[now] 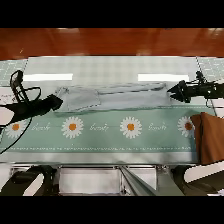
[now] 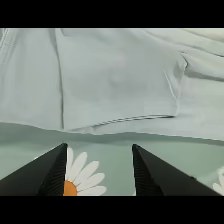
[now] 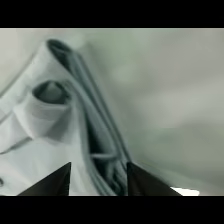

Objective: Fold the shirts.

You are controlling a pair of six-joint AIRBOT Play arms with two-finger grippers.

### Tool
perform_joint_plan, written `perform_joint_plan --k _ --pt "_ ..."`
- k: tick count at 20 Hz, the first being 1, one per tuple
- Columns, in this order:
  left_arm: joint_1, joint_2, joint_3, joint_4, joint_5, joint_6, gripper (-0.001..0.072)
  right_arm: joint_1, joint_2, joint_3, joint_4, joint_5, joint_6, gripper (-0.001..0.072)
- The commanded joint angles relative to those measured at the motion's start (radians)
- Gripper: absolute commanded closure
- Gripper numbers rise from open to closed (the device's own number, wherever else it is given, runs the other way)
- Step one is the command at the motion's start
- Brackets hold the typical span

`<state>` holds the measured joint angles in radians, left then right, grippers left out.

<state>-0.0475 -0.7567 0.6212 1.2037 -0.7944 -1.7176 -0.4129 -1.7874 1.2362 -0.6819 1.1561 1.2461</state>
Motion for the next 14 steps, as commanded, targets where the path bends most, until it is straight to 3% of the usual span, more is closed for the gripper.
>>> perform_joint_plan --k 1,3,4,5,8,9,10,12,14 --pt "-0.009 0.008 -0.013 -0.011 0.008 -0.009 0.0205 0.068 -0.057 0.044 0.029 -0.007 -0.001 0.0291" --pt "-0.009 0.008 -0.013 -0.011 0.013 -0.009 0.0205 0.108 -0.067 0.055 0.064 -0.013 -0.010 0.0321" --pt "-0.009 0.008 -0.013 -0.011 0.021 -0.009 0.0205 0.127 -0.066 0.060 0.082 -0.015 -0.018 0.0467" --pt "-0.009 0.008 -0.013 -0.019 0.033 -0.009 0.0205 0.141 -0.066 0.072 0.098 -0.004 -0.042 0.0690" --pt "-0.009 0.008 -0.013 -0.074 0.077 -0.002 0.0238 0.150 -0.017 0.108 0.103 0.050 -0.060 0.0683" --pt "-0.009 0.008 -0.013 -0.119 0.077 0.053 0.0569 0.146 0.023 0.108 0.077 0.055 -0.079 0.0683" --pt "-0.009 0.008 -0.013 -0.180 0.077 0.146 0.0690 0.141 0.076 0.108 0.033 0.066 -0.104 0.0683" --pt "-0.010 -0.006 -0.010 -0.330 0.079 0.297 0.0690 0.140 0.201 0.100 -0.048 0.093 -0.103 0.0683" --pt "-0.031 -0.061 0.008 -0.423 0.096 0.341 0.0690 0.140 0.344 0.063 -0.087 0.094 -0.092 0.0683"
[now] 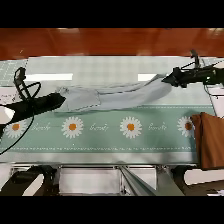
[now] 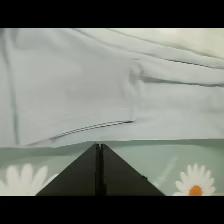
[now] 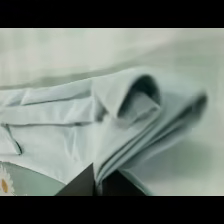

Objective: Fold the shirts.

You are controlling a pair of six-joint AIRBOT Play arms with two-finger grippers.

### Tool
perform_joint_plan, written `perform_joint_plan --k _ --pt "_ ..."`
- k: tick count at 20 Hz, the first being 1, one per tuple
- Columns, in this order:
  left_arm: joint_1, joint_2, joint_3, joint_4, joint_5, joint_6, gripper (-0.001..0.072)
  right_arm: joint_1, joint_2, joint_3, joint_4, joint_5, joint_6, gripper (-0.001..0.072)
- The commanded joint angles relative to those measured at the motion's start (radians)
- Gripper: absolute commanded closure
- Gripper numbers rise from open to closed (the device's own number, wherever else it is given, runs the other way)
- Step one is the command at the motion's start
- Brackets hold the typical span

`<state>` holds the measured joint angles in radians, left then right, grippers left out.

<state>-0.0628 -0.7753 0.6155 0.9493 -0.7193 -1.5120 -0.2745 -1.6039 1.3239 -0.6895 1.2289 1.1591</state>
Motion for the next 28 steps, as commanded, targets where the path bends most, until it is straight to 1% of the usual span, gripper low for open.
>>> perform_joint_plan --k 1,3,6,9,11,13,15,17,18,20,22,24,25,26,28 --pt "-0.047 -0.098 0.042 -0.168 0.032 0.135 0.0691 0.001 0.225 -0.045 -0.108 0.024 0.015 0.0683" --pt "-0.121 -0.259 0.154 -0.167 0.021 0.136 0.0691 0.002 0.345 -0.092 -0.172 0.053 0.052 0.0683" --pt "-0.282 -0.545 0.418 -0.123 -0.019 0.124 0.0692 0.002 0.521 -0.167 -0.184 0.073 0.081 0.0683" --pt "-0.445 -0.806 0.697 -0.010 -0.105 -0.007 0.0692 0.002 0.670 -0.219 -0.179 0.094 0.127 0.0683" --pt "-0.539 -0.955 0.867 0.009 -0.198 -0.076 0.0692 0.002 0.745 -0.244 -0.168 0.113 0.148 0.0683" --pt "-0.631 -1.066 1.001 0.006 -0.279 -0.095 0.0691 0.002 0.808 -0.264 -0.148 0.119 0.156 0.0683" --pt "-0.709 -1.138 1.078 -0.039 -0.307 -0.101 0.0690 0.002 0.845 -0.272 -0.138 0.119 0.158 0.0683" --pt "-0.765 -1.172 1.106 -0.095 -0.318 -0.088 0.0690 0.002 0.851 -0.273 -0.121 0.119 0.158 0.0682" --pt "-0.783 -1.174 1.106 -0.098 -0.318 -0.074 0.0690 0.002 0.850 -0.273 -0.121 0.116 0.159 0.0683" --pt "-0.776 -1.164 1.106 -0.093 -0.339 -0.068 0.0690 0.003 0.850 -0.273 -0.120 0.111 0.165 0.0683" --pt "-0.705 -1.133 1.105 -0.089 -0.401 -0.072 0.0690 0.028 0.850 -0.273 -0.122 0.097 0.170 0.0683" --pt "-0.603 -1.053 1.077 -0.050 -0.441 -0.071 0.0690 0.095 0.836 -0.273 -0.120 0.061 0.191 0.0683" --pt "-0.549 -0.995 1.047 -0.002 -0.441 -0.073 0.0690 0.143 0.821 -0.273 -0.119 0.035 0.203 0.0683" --pt "-0.487 -0.923 1.001 0.061 -0.441 -0.093 0.0690 0.199 0.799 -0.273 -0.113 -0.003 0.211 0.0683" --pt "-0.363 -0.764 0.877 0.157 -0.439 -0.109 0.0690 0.330 0.735 -0.272 -0.067 -0.122 0.211 0.0683"
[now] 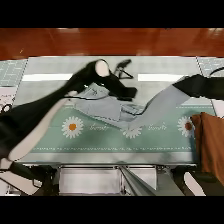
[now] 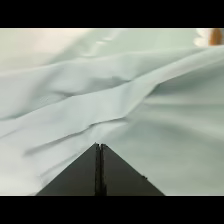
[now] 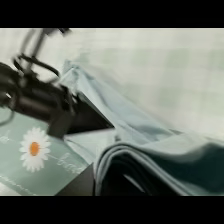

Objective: Fold the shirts.

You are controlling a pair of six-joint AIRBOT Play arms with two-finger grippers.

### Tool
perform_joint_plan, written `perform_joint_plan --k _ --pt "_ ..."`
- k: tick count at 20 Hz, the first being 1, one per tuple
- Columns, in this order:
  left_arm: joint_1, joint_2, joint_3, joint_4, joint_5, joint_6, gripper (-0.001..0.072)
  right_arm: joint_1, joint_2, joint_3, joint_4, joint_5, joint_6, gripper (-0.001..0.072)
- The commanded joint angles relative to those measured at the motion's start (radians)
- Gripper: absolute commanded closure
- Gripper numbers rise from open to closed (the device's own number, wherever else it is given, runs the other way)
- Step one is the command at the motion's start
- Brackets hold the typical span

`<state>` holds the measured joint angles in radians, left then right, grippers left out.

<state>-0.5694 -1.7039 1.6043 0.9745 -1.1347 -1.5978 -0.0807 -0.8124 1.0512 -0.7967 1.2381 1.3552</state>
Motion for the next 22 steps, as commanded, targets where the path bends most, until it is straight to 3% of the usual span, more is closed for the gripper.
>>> perform_joint_plan --k 1,4,8,11,16,21,22 --pt "0.209 0.257 -0.191 0.158 -0.017 -0.023 0.0690 0.206 -0.103 0.004 0.066 -0.209 0.013 0.0683" --pt "0.388 0.536 -0.442 0.179 0.051 -0.019 0.0690 0.398 -0.300 0.085 0.136 -0.393 -0.005 0.0683" --pt "0.542 0.851 -0.731 0.178 0.084 -0.012 0.0690 0.559 -0.639 0.322 0.177 -0.428 -0.032 0.0683" --pt "0.565 0.995 -0.866 0.178 0.085 -0.013 0.0690 0.596 -0.845 0.458 0.224 -0.432 -0.032 0.0683" --pt "0.564 1.040 -0.945 0.174 0.097 -0.039 0.0690 0.606 -1.058 0.585 0.347 -0.428 -0.035 0.0683" --pt "0.563 1.037 -0.974 0.140 0.179 -0.039 0.0690 0.653 -1.123 0.601 0.404 -0.385 -0.035 0.0680" --pt "0.563 1.032 -0.974 0.140 0.188 -0.039 0.0690 0.663 -1.125 0.601 0.402 -0.375 -0.035 0.0580"
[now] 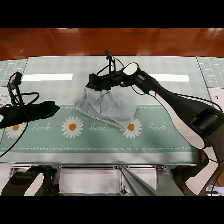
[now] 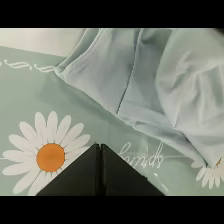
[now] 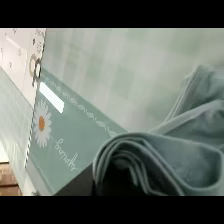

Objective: Fold the shirts.

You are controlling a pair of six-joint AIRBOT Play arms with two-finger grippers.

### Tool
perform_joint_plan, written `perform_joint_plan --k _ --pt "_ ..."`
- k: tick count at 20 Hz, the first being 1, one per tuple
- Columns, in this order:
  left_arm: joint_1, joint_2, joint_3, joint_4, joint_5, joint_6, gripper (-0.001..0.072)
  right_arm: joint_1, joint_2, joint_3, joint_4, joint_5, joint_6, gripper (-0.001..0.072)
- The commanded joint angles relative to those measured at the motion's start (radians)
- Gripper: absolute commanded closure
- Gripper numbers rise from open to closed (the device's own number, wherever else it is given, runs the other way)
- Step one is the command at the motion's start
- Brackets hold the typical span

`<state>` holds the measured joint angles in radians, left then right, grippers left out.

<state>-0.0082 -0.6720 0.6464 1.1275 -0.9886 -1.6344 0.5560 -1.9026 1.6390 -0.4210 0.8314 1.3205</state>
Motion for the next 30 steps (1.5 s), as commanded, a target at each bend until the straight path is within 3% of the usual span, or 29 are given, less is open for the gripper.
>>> perform_joint_plan --k 1,2,4,6,8,10,13,15,18,21,27,30 --pt "0.002 -0.008 -0.016 -0.013 0.054 -0.002 0.0689 0.033 -0.035 0.013 0.026 0.039 0.000 0.0389" --pt "0.002 -0.018 -0.016 -0.013 0.070 -0.002 0.0690 0.030 -0.033 0.014 0.016 0.052 -0.001 0.0299" --pt "0.008 -0.034 -0.016 -0.009 0.108 -0.002 0.0690 -0.021 -0.019 0.013 0.011 0.151 0.005 0.0299" --pt "0.045 -0.033 -0.010 -0.009 0.133 -0.002 0.0689 -0.120 0.024 0.013 -0.021 0.350 0.008 0.0306" --pt "0.119 -0.030 0.019 -0.009 0.132 -0.002 0.0689 -0.245 0.117 0.013 -0.180 0.555 0.034 0.0306" --pt "0.211 -0.018 0.066 -0.016 0.132 -0.003 0.0690 -0.362 0.262 0.005 -0.504 0.686 0.100 0.0306" --pt "0.302 0.027 0.100 -0.097 0.136 -0.002 0.0690 -0.485 0.562 -0.183 -0.996 0.621 0.232 0.0305" --pt "0.293 0.057 0.089 -0.117 0.131 -0.002 0.0690 -0.553 0.757 -0.443 -1.053 0.439 0.307 0.0301" --pt "0.211 0.072 0.054 -0.118 0.105 -0.002 0.0689 -0.624 0.919 -0.852 -0.866 0.196 0.346 0.0293" --pt "0.073 0.067 0.002 -0.119 0.109 -0.002 0.0689 -0.614 0.868 -1.083 -0.474 0.023 0.203 0.0293" --pt "-0.136 0.030 -0.068 -0.119 0.192 -0.003 0.0689 -0.440 0.488 -1.041 0.070 -0.010 -0.103 0.0294" --pt "-0.153 0.023 -0.068 -0.130 0.195 -0.003 0.0689 -0.349 0.363 -0.930 0.134 0.010 -0.137 0.0299"
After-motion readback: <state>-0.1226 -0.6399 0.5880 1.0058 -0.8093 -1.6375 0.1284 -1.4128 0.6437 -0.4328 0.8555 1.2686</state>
